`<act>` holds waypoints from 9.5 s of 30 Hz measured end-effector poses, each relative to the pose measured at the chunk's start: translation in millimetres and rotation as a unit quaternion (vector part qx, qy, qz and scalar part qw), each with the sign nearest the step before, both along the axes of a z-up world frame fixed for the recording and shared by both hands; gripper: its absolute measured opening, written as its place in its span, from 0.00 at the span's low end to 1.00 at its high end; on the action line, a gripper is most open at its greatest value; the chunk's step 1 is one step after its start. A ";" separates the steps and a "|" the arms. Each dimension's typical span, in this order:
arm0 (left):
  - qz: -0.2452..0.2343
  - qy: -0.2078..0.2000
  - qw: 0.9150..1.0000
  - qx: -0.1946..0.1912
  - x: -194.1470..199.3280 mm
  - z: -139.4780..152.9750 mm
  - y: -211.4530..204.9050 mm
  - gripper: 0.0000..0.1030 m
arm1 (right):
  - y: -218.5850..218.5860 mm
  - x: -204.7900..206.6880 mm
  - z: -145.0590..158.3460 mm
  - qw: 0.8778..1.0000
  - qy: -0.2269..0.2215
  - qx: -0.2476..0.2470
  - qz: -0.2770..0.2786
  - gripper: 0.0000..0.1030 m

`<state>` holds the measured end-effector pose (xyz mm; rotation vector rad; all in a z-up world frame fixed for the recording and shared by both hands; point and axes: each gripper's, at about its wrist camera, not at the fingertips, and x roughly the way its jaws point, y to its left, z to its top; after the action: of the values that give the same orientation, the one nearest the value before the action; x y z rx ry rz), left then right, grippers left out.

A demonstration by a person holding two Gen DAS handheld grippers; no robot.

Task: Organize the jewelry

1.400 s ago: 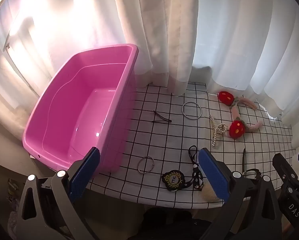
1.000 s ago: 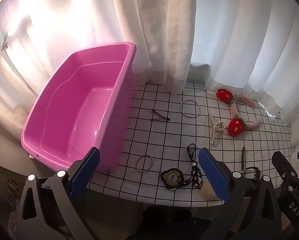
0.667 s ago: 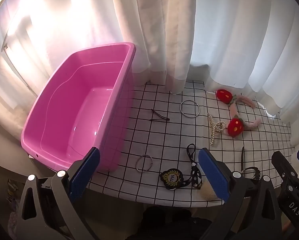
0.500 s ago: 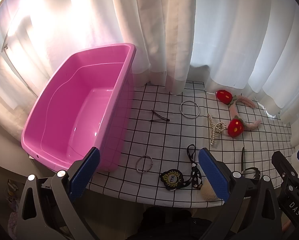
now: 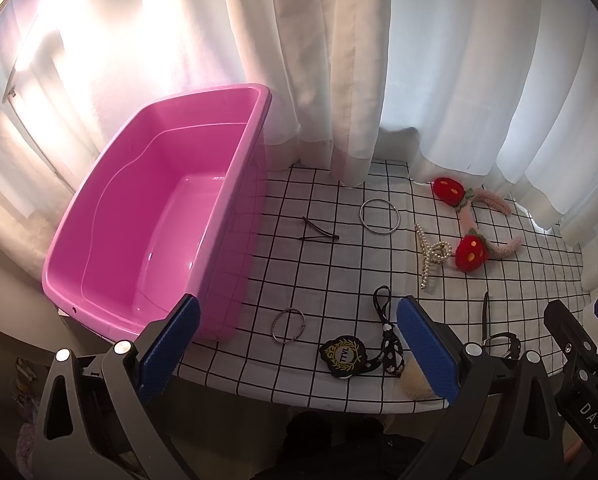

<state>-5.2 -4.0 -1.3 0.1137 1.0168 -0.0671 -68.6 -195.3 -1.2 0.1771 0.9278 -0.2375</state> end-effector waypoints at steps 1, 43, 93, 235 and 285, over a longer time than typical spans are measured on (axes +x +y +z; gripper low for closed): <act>0.000 0.000 1.000 0.000 -0.1 -0.2 -0.2 0.94 | -0.2 -0.1 -0.3 1.000 0.000 0.000 0.000 0.91; -0.011 0.049 0.998 -0.038 -3.8 -86.8 5.8 0.94 | -89.9 -24.3 -87.5 0.996 0.056 0.065 -0.038 0.91; 0.096 0.065 0.993 -0.029 45.9 -226.0 36.4 0.95 | -107.0 9.9 -229.7 0.979 0.191 0.067 -0.005 0.91; 0.249 -0.021 0.967 -0.057 91.0 -39.8 235.9 0.76 | 285.3 282.0 -41.4 0.916 0.041 -0.016 0.398 0.67; -0.043 -0.039 0.989 -0.137 -11.1 -39.8 -7.1 0.94 | -80.0 51.0 -78.5 0.995 0.027 0.053 0.085 0.67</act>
<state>-16.3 -11.1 -41.1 -0.0900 0.9152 -0.2789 -17.6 -275.3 -79.6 0.1888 1.0035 -0.0364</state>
